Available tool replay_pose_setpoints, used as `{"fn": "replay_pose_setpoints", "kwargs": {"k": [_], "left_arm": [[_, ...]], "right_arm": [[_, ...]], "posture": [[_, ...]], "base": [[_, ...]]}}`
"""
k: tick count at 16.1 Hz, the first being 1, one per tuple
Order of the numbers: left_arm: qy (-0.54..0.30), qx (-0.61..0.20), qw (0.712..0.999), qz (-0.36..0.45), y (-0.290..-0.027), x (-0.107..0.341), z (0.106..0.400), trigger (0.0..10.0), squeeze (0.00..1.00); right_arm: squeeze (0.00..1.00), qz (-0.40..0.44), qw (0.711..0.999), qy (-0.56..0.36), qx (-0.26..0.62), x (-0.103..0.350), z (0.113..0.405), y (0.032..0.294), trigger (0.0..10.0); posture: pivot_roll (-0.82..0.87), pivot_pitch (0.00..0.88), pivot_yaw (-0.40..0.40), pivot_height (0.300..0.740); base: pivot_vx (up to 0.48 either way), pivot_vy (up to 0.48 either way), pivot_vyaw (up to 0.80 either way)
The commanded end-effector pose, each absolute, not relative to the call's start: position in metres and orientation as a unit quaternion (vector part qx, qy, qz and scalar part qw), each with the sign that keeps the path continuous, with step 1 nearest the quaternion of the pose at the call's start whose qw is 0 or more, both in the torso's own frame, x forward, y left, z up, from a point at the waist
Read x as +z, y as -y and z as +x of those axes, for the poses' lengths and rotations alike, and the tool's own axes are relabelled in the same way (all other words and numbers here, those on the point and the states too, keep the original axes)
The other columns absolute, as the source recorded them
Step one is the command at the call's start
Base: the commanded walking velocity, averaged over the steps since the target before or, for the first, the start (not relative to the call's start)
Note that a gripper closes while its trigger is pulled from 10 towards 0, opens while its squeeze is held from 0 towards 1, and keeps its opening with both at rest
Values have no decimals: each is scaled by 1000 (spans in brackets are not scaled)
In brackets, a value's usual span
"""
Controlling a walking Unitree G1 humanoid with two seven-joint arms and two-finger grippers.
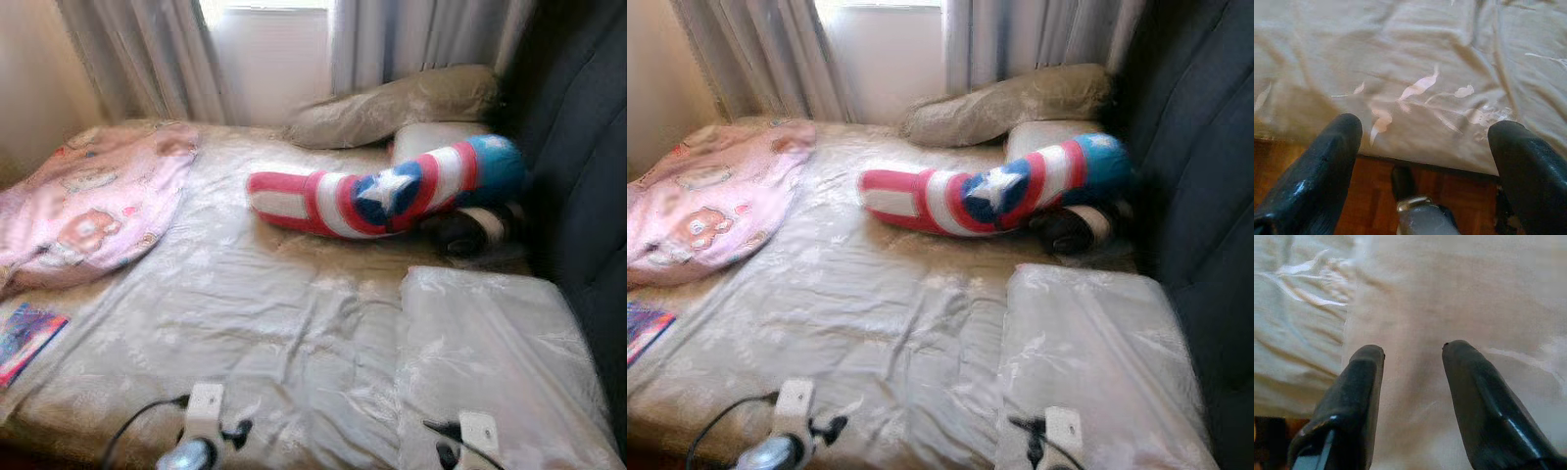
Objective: Clean up the room
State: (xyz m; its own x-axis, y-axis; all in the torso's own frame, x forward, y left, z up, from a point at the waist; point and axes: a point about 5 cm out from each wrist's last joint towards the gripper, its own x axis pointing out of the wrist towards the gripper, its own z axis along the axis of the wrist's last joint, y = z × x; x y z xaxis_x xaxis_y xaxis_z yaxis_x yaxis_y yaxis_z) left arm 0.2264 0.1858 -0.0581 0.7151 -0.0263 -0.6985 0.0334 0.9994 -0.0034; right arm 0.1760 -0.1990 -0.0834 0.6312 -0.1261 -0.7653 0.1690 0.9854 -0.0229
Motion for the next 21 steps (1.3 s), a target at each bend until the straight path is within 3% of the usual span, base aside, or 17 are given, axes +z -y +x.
{"fn": "replay_pose_setpoints", "kwargs": {"k": [1,21], "left_arm": [[-395,-11,919,9,-191,-64,217,10000,0],[-396,4,918,6,-196,-65,214,10000,0]], "right_arm": [[0,27,905,-418,-72,-83,179,194,10000],[0,31,903,-425,-52,-85,177,180,10000]], "posture": [[-21,0,-2,740],[-18,0,8,740]], "base": [[0,394,800],[0,425,0]]}}
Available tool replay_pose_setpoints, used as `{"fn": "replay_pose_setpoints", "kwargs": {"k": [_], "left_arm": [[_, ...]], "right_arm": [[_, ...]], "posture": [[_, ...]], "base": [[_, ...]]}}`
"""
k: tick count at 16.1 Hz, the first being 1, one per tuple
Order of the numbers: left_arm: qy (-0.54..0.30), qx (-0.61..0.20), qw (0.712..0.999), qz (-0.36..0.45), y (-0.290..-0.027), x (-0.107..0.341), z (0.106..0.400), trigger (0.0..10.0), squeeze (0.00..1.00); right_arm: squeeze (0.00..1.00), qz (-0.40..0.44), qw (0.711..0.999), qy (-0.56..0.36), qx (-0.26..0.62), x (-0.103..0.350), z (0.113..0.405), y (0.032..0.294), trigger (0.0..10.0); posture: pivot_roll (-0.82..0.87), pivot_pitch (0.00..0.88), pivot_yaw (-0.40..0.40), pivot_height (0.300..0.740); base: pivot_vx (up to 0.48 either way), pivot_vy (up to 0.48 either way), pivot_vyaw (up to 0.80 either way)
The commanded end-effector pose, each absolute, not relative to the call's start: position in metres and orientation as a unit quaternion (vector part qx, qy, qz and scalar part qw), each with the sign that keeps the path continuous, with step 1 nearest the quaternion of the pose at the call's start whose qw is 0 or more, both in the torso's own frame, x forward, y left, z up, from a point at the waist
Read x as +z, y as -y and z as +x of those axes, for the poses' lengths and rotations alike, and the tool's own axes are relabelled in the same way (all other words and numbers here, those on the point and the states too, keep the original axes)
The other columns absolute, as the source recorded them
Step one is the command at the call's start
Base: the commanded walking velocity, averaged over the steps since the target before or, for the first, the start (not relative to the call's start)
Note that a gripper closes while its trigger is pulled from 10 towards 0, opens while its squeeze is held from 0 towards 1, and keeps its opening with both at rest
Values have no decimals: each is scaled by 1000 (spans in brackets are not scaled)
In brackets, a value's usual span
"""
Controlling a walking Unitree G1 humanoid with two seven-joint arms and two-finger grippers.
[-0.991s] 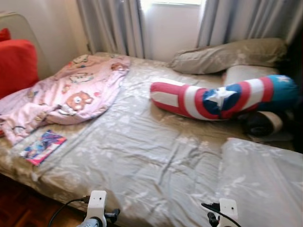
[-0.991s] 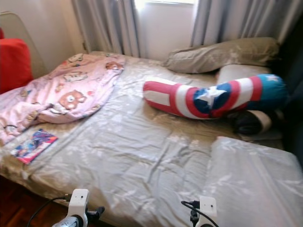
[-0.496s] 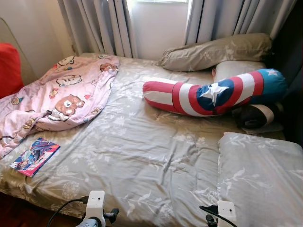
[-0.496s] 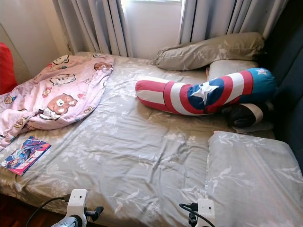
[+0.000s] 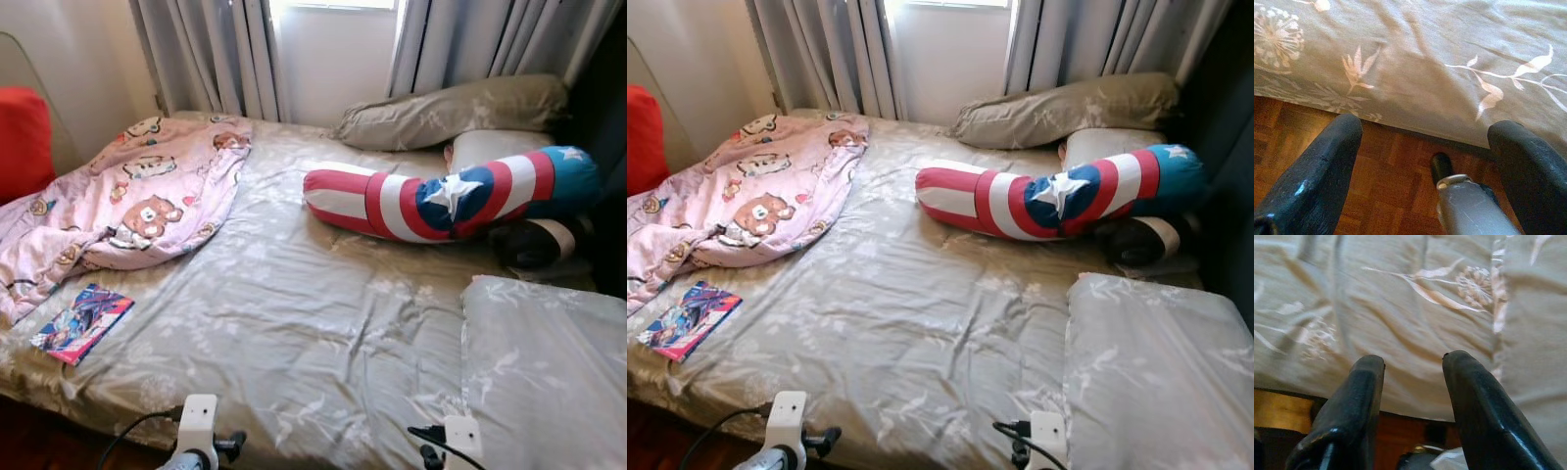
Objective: Clean up the room
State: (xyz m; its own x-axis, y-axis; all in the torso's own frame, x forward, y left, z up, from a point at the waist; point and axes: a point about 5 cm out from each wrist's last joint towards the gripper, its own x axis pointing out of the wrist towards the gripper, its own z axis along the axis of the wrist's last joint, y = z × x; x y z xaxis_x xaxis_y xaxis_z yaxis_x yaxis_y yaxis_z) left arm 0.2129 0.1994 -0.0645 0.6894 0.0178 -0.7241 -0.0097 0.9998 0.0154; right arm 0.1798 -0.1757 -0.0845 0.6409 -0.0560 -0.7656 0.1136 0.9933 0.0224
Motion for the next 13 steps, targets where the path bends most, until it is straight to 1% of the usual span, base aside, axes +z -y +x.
{"fn": "replay_pose_setpoints", "kwargs": {"k": [1,13], "left_arm": [[-395,6,919,5,-196,-64,214,10000,0],[-393,13,919,1,-198,-63,216,10000,0]], "right_arm": [[0,30,903,-426,-51,-85,178,179,10000],[0,33,901,-431,-48,-86,176,177,10000]], "posture": [[-18,0,8,740],[-16,0,11,740]], "base": [[0,480,0],[0,480,0]]}}
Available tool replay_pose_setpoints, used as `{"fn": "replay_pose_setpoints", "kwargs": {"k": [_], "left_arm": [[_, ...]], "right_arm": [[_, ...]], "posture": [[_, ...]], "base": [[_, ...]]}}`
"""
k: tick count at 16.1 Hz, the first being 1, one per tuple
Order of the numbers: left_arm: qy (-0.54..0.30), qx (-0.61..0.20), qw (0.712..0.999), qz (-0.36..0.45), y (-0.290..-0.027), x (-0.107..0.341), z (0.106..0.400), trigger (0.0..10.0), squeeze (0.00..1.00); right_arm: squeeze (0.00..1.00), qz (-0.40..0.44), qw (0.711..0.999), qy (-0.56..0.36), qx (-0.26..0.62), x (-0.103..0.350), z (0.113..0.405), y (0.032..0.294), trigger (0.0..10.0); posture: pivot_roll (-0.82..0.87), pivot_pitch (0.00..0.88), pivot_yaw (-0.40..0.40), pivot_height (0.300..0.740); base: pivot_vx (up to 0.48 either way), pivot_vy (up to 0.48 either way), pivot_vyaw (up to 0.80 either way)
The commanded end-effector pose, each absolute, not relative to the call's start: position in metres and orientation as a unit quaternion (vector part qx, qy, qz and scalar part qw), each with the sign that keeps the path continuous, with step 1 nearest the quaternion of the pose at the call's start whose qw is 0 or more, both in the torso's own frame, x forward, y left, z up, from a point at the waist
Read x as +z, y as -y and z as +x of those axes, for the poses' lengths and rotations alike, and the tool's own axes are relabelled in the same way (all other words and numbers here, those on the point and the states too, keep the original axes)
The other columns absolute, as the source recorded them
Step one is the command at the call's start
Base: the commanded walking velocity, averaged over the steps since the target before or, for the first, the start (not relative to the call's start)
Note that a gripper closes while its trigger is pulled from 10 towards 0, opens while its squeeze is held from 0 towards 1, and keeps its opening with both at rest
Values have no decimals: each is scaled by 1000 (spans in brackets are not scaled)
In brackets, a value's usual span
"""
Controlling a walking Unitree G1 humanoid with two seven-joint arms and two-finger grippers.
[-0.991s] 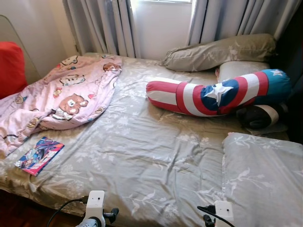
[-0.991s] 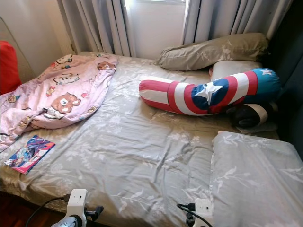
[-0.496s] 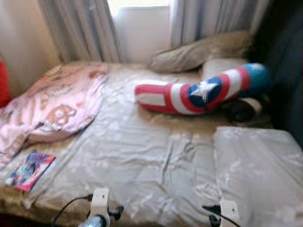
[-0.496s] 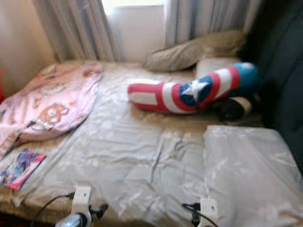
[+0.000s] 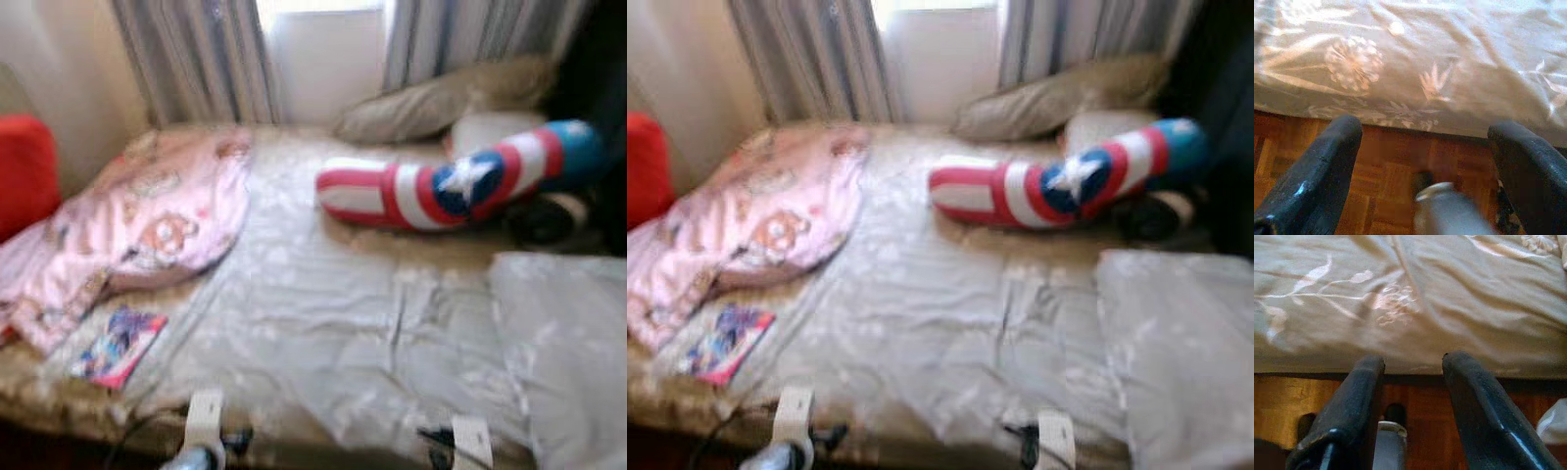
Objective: Clean up the room
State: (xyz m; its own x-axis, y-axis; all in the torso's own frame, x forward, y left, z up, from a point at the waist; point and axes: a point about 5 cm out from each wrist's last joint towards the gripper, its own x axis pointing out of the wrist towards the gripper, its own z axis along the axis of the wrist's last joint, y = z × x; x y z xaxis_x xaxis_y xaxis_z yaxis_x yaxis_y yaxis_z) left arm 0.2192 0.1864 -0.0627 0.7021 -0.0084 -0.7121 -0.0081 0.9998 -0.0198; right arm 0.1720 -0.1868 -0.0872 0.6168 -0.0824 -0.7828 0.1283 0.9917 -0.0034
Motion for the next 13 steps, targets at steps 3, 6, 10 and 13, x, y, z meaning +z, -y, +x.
{"fn": "replay_pose_setpoints", "kwargs": {"k": [3,6,10,13], "left_arm": [[-393,14,919,0,-199,-63,216,10000,0],[-394,14,919,0,-200,-63,216,10000,0],[-394,15,919,2,-202,-63,216,10000,0],[-395,13,919,2,-201,-63,216,10000,0]], "right_arm": [[0,29,900,-433,-45,-86,176,177,10000],[0,29,900,-433,-44,-87,176,176,10000],[0,28,900,-433,-46,-87,177,175,10000],[0,28,899,-434,-46,-87,176,176,10000]], "posture": [[-17,0,12,740],[-18,0,14,740],[-18,0,16,740],[-19,0,16,740]], "base": [[0,480,0],[0,480,0],[0,480,0],[0,480,0]]}}
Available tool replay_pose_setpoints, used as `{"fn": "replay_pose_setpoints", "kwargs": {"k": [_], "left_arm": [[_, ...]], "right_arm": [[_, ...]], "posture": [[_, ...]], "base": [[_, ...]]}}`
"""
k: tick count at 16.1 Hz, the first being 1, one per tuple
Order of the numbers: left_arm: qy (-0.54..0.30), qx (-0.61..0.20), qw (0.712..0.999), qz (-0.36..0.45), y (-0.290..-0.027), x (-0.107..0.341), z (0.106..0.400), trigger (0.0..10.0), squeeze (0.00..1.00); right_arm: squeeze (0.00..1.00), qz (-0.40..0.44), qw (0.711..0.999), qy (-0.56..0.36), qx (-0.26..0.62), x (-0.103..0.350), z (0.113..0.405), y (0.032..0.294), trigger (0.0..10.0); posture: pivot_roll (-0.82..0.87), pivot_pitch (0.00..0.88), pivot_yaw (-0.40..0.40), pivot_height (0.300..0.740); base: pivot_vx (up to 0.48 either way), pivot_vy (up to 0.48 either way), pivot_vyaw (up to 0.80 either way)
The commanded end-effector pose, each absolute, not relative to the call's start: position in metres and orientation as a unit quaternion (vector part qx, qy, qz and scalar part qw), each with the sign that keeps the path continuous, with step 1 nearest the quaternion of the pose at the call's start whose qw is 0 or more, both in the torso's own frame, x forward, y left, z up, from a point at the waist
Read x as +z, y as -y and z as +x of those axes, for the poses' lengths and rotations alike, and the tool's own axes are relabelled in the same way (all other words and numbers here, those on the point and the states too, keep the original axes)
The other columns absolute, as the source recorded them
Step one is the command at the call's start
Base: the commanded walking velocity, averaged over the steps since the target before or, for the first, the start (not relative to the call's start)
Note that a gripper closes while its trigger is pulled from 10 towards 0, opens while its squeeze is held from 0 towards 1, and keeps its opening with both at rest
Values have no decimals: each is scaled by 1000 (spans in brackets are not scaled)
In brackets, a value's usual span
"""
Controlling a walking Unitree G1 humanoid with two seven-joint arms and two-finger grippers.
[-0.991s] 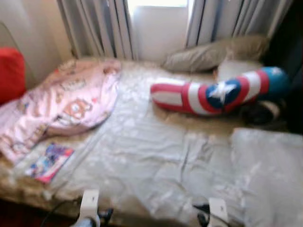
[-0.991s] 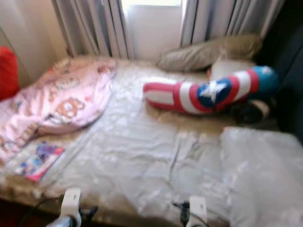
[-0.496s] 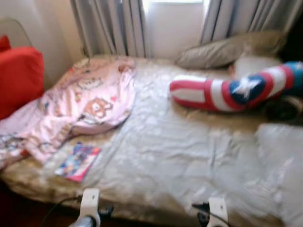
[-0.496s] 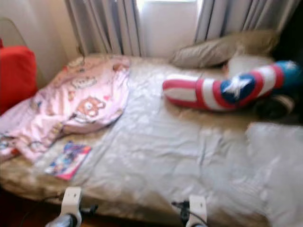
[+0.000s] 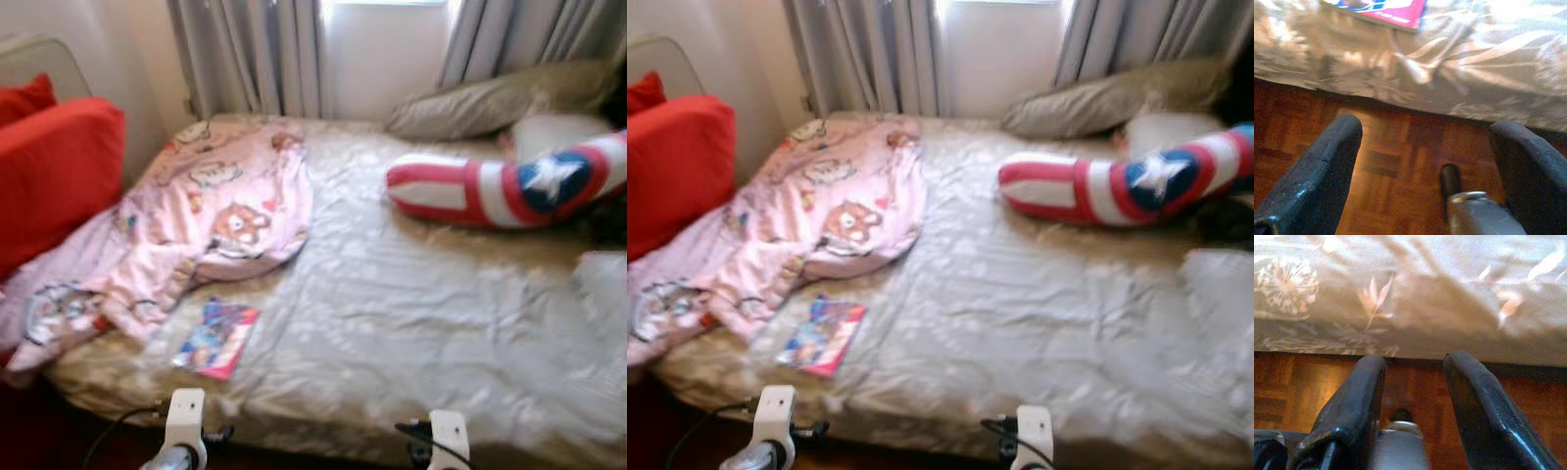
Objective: Clean up the room
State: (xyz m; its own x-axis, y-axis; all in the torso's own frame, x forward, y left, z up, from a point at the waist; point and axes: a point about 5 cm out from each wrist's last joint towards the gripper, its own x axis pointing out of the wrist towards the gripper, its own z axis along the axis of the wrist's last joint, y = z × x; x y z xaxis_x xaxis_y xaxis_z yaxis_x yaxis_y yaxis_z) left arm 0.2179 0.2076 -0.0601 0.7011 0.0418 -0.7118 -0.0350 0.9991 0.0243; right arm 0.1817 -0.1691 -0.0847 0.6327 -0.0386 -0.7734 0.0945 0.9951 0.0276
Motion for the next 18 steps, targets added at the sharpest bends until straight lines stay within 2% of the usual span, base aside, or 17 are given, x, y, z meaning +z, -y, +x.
{"fn": "replay_pose_setpoints", "kwargs": {"k": [1,18], "left_arm": [[-395,12,919,2,-200,-63,216,10000,0],[-396,5,918,3,-197,-64,215,10000,0]], "right_arm": [[0,27,899,-435,-45,-87,176,176,10000],[0,28,896,-442,-37,-90,169,179,10000]], "posture": [[-20,0,16,740],[-14,0,11,740]], "base": [[0,480,0],[0,480,0]]}}
